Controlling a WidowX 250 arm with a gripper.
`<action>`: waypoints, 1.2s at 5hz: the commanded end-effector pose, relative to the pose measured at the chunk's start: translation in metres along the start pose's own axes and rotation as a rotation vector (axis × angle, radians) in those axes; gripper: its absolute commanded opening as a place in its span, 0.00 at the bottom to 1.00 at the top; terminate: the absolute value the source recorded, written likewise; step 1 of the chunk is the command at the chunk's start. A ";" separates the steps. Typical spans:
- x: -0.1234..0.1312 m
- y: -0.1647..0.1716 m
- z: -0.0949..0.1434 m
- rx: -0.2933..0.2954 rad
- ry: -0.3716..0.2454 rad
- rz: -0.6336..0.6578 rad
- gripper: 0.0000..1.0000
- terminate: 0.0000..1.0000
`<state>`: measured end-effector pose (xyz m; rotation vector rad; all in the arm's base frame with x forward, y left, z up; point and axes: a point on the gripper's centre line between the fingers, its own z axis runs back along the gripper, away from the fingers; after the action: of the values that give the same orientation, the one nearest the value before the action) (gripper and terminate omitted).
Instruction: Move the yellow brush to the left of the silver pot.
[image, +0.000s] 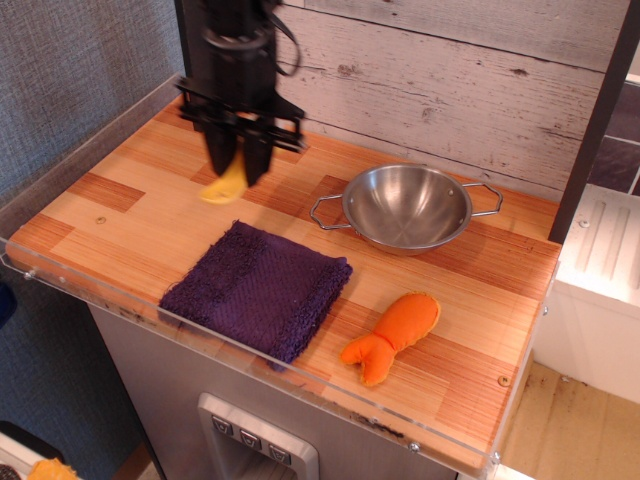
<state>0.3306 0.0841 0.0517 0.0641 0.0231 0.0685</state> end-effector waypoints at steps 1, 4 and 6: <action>0.038 -0.021 -0.017 0.004 -0.048 0.022 0.00 0.00; 0.036 -0.027 0.005 0.054 -0.127 -0.055 1.00 0.00; 0.007 -0.037 0.071 0.097 -0.248 -0.103 1.00 0.00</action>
<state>0.3401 0.0427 0.1022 0.1559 -0.1649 -0.0415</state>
